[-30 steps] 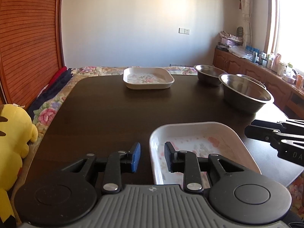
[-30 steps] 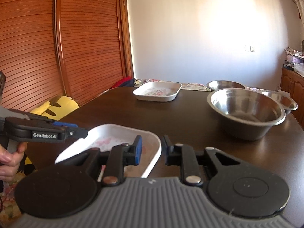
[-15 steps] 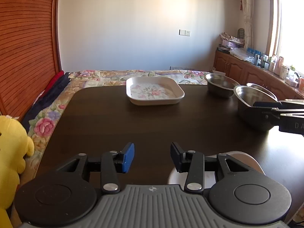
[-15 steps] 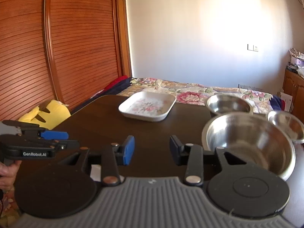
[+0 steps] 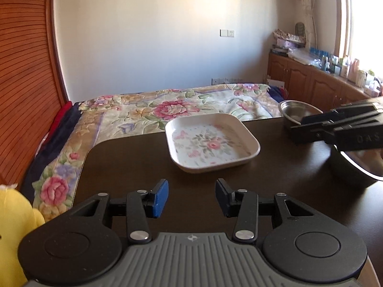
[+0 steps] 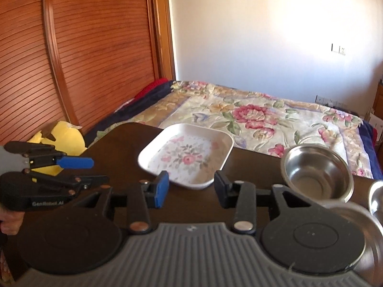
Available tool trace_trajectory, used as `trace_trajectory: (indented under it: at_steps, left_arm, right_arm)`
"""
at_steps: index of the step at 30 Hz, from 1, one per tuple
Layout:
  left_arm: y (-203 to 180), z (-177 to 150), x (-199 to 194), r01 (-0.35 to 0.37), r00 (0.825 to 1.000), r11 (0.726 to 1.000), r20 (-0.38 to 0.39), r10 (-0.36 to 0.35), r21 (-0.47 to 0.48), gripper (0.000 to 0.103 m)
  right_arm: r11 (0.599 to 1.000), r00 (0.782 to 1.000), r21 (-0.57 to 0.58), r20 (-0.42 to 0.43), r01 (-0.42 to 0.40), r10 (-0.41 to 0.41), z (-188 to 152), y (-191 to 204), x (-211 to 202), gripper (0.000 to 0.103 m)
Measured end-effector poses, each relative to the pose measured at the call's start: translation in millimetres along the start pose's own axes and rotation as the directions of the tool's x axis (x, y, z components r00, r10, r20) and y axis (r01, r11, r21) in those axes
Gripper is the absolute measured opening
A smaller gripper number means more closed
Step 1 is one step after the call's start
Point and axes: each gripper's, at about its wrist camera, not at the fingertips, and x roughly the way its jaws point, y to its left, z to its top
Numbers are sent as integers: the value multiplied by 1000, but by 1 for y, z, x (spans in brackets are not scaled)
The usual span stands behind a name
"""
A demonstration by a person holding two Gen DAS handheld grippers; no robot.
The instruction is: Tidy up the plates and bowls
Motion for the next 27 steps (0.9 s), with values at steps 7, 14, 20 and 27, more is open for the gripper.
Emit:
trace_trajectory:
  at_steps: [7, 14, 20, 27]
  left_arm:
    - [10, 15, 36, 15, 999, 1000, -28, -15, 23, 42]
    - [16, 27, 68, 44, 998, 999, -39, -43, 12, 40]
    - [22, 33, 91, 41, 997, 999, -59, -41, -6, 34]
    - [31, 32, 104, 30, 996, 998, -78, -34, -49, 28]
  right_arm:
    - [999, 996, 29, -84, 33, -31, 13, -17, 46, 43]
    - [995, 987, 64, -148, 72, -62, 11, -29, 78, 41]
    - [995, 979, 24, -181, 98, -92, 18, -24, 90, 34]
    - [995, 969, -28, -229, 92, -96, 29, -23, 102, 29]
